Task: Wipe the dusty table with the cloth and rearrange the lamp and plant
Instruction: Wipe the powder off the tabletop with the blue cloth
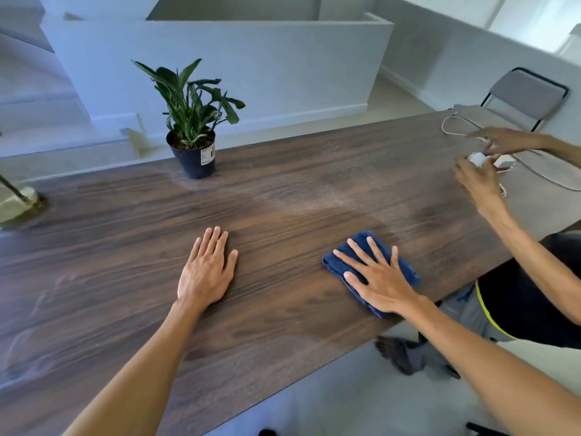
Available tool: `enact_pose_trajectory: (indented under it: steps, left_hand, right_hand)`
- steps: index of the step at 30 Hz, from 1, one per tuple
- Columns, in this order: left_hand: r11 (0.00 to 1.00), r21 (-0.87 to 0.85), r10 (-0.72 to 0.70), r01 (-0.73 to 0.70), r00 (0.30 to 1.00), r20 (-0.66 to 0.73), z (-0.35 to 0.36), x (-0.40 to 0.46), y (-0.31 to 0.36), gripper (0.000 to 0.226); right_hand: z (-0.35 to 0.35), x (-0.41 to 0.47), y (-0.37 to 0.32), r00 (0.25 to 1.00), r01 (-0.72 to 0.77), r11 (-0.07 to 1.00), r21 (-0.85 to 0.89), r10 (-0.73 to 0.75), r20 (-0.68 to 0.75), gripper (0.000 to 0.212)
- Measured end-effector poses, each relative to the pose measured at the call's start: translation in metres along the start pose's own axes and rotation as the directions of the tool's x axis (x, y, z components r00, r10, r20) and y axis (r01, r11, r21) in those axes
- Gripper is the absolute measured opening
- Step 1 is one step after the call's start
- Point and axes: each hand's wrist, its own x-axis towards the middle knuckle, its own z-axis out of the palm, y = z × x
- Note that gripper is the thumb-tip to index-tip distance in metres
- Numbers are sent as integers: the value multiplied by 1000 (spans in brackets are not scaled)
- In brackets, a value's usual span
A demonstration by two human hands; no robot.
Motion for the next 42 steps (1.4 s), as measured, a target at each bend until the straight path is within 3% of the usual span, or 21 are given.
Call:
enact_pose_trajectory:
  steps: [3,5,10,13,15,17,20,23,25,29,33,37,39,42]
  left_hand:
    - [1000,14,0,0,1000,-15,2,3,-1,60]
    - [1000,18,9,-8,1000,-15,2,5,-3,61]
    - [999,27,30,-30,1000,0,2,2,-6,70]
    - [1000,13,7,-7,1000,-3,0,0,-6,62]
    - [1000,22,2,-2,1000,-15,-6,6,-5,54]
    - [998,47,48,-47,999,-8,-10,12,-7,49]
    - [993,41,111,-111,994,4,-16,28,-21,44]
    - [992,41,124,-123,992,-26,-12,37,-31,51]
    - [992,43,118,-116,992,-40,-8,40,-30,53]
    - [992,20,126,-125,989,-77,-6,46,-31,46]
    - [995,28,96,-94,993,-68,-4,46,-34,48]
    - [995,78,58,-55,997,-47,-6,43,-35,59]
    - [994,82,77,-74,996,-41,-9,46,-35,57]
    - [980,119,166,-162,986,-28,-20,54,-45,48]
  right_hand:
    - [-10,54,-21,988,-152,987,55,152,2,49]
    - [-11,78,-53,989,-148,985,89,149,0,51]
    - [12,31,-120,980,191,981,31,-188,-61,52]
    - [19,-28,-77,962,272,962,29,-271,-32,55]
    - [11,-40,-21,987,157,988,8,-157,-34,57]
    - [2,-29,19,996,-85,996,12,85,-14,63]
    - [-9,31,30,911,-407,908,98,412,-36,68]
    - [-23,102,14,816,-556,804,212,576,-43,61]
    - [-33,143,1,804,-568,782,256,594,-31,61]
    - [-36,203,-49,887,-429,867,253,458,-67,60]
    - [-22,196,-132,993,-60,986,154,75,-91,57]
    - [-1,106,-136,965,255,963,89,-248,-82,54]
    - [0,77,-97,959,280,958,71,-276,-60,53]
    - [-9,76,-35,986,147,989,28,-144,-80,54]
